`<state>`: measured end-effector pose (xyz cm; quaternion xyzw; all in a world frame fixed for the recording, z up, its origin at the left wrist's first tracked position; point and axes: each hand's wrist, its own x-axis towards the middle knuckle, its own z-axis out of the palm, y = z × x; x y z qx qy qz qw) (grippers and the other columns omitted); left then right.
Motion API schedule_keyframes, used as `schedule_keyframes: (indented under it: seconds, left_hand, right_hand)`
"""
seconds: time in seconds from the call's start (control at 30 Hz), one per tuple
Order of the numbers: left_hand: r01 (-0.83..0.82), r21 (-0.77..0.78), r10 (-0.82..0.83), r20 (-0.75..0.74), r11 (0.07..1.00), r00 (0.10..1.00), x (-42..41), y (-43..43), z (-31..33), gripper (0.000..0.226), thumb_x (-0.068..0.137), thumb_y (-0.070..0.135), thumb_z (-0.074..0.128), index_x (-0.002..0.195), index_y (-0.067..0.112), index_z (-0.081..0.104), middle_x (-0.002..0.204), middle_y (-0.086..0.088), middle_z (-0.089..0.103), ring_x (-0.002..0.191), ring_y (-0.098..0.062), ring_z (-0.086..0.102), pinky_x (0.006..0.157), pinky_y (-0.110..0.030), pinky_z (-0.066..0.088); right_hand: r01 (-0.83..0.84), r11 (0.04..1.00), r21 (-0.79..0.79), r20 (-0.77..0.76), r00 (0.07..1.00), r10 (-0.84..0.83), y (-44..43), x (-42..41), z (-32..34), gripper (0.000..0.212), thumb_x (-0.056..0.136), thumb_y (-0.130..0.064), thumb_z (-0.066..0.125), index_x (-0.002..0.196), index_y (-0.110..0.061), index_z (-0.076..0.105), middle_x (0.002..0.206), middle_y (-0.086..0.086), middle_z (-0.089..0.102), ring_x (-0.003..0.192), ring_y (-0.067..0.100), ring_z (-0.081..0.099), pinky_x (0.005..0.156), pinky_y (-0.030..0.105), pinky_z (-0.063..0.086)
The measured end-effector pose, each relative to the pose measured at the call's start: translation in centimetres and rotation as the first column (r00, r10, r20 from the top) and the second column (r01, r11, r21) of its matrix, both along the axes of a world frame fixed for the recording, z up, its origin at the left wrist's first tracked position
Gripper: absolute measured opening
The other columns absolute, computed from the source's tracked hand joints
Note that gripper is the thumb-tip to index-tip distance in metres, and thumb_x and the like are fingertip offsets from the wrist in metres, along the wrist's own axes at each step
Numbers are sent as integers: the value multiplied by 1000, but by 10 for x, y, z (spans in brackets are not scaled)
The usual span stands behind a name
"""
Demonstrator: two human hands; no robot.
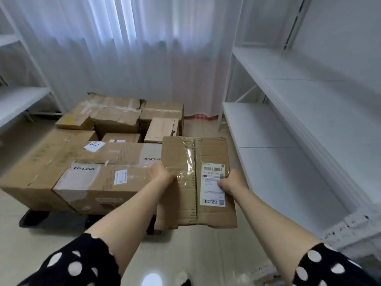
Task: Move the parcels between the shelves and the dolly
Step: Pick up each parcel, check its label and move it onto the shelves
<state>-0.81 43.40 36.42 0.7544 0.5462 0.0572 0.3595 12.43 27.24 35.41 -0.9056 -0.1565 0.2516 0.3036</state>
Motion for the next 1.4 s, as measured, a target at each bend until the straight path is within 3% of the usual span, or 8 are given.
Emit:
schedule_keyframes:
  seconds: [0.1,0.37,0.7,0.97,1.2,1.27,1.33,1.4]
  left_hand:
    - [15,-22,-17,-59,1000,998,59,50,-5,30,83,27,72,103,8,62,105,-11,64,88,-23,57,73,-30,48]
    - [-30,-51,28,-51,998,998,195,155,-1,42,79,29,73,112,6,60,114,-13,61,106,-29,58,86,-35,49]
    - [-368,-119,372,10,922,928,326,297,-24,40,73,30,78,102,12,56,110,-10,60,105,-31,57,91,-41,51]
    - [-587,-243,629,163,772,760,361,390,-34,65,76,15,77,130,7,42,127,-9,52,117,-29,51,93,-33,41]
    - [-699,-278,751,182,658,635,350,494,-59,60,73,14,78,125,10,47,118,-8,58,109,-29,55,94,-38,46]
    - [-726,-284,778,179,627,602,344,526,-71,62,70,16,79,123,12,48,119,-10,59,108,-29,56,94,-39,47]
    - [-750,-305,808,176,587,562,337,554,-77,63,71,15,79,125,11,47,121,-9,58,110,-29,55,89,-34,45]
    - [-767,-339,837,168,545,521,328,581,-85,63,75,12,77,129,9,45,123,-9,57,114,-29,53,85,-31,41]
  right_hand:
    - [9,1000,-26,14,1000,-9,46,56,3,21,81,-6,58,100,-9,67,100,7,69,91,25,65,74,28,51]
    - [43,999,29,-36,998,-42,156,199,15,15,80,-2,49,90,-7,60,95,9,64,91,29,62,76,33,51]
    - [-157,975,154,-192,964,186,346,377,-22,33,67,-15,49,96,-19,66,96,6,71,91,29,67,86,45,55]
    - [-324,923,208,-233,900,368,486,422,-19,38,74,-4,41,96,-25,63,101,0,69,95,24,65,89,43,54]
    - [-495,845,203,-270,802,534,616,419,-32,55,79,-2,46,113,-45,54,97,-9,67,92,18,65,86,39,55]
    - [-532,832,159,-299,777,554,657,415,-41,56,80,-4,48,125,-36,52,105,-5,68,93,19,67,84,41,56]
    - [-567,818,97,-315,763,565,698,408,-55,31,79,-8,50,106,-21,55,106,2,67,95,23,66,86,43,56]
    - [-574,815,78,-330,757,564,738,401,-75,37,70,-18,50,107,-16,54,106,5,67,99,27,65,88,45,54]
